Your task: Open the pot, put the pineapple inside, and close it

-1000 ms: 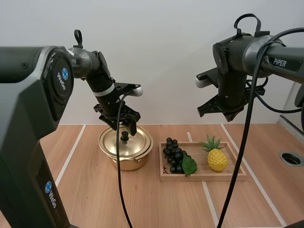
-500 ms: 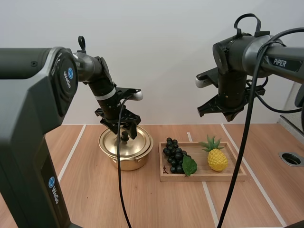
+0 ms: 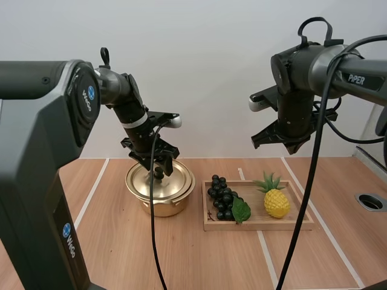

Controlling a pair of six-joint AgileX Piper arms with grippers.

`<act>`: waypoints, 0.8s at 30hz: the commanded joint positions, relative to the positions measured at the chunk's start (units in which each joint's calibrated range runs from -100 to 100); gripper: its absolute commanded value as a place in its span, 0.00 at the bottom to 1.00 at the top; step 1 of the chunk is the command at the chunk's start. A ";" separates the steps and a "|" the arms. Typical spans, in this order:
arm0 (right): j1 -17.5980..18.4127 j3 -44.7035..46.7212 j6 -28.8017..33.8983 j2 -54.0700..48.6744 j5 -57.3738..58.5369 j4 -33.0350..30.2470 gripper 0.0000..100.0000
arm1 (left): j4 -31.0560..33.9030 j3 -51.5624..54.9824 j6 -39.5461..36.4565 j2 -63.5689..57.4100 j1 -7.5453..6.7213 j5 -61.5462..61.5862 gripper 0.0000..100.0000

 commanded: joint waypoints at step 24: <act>-0.25 0.04 0.13 -0.45 1.51 -0.53 0.00 | 0.78 0.05 -1.88 2.29 -0.08 -1.83 0.53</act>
